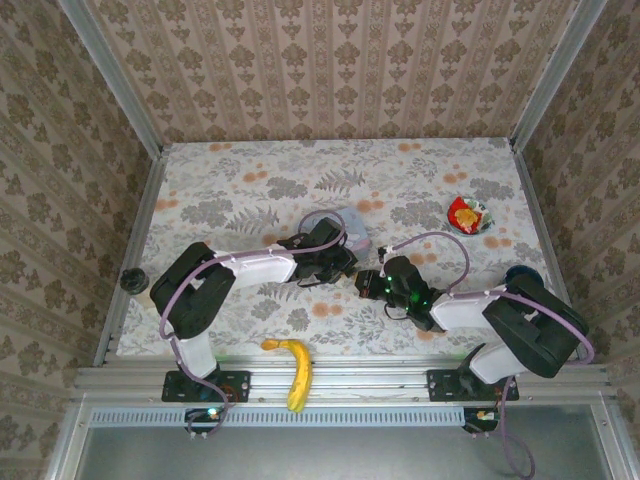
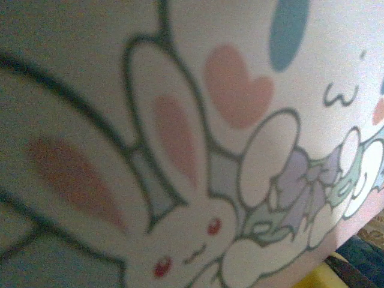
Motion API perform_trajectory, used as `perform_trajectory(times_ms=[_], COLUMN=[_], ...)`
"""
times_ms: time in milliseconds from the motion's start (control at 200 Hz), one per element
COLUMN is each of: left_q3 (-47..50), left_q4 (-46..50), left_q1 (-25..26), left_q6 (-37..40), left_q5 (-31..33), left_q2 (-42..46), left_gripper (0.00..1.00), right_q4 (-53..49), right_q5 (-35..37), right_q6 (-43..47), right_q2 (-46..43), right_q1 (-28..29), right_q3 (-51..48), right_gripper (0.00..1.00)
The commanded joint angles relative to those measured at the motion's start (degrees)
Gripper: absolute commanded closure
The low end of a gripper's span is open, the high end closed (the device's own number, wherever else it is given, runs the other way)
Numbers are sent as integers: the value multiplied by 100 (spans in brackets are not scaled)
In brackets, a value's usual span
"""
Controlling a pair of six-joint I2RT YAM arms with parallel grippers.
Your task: Unlock the padlock with the key
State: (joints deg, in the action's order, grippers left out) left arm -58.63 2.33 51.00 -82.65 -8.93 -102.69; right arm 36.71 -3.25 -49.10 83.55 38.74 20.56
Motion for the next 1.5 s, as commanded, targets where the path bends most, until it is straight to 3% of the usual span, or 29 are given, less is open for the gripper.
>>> perform_trajectory(times_ms=[0, 275, 650, 1085, 1310, 1490], left_q3=[14, 133, 73, 69, 159, 231], left_q4=[244, 20, -135, -223, -345, -370], left_q1=[307, 318, 436, 484, 423, 363], left_q6=[-64, -107, -112, -122, -166, -268], left_q5=[-1229, -1348, -1375, -1426, -1421, -1399], left_q2=[-146, -119, -137, -207, -199, -198], left_gripper=[91, 91, 94, 94, 94, 94], right_q4=[1068, 1302, 1938, 188, 3, 7], right_q5=[-117, -479, 337, 500, -36, -289], right_q6=[411, 1192, 269, -543, -799, -629], right_q2=[61, -352, 122, 308, 425, 454], right_q1=[-60, -148, -148, -189, -358, -358], right_q3=[430, 336, 311, 1060, 1047, 988], right_gripper=[100, 100, 100, 100, 100, 77])
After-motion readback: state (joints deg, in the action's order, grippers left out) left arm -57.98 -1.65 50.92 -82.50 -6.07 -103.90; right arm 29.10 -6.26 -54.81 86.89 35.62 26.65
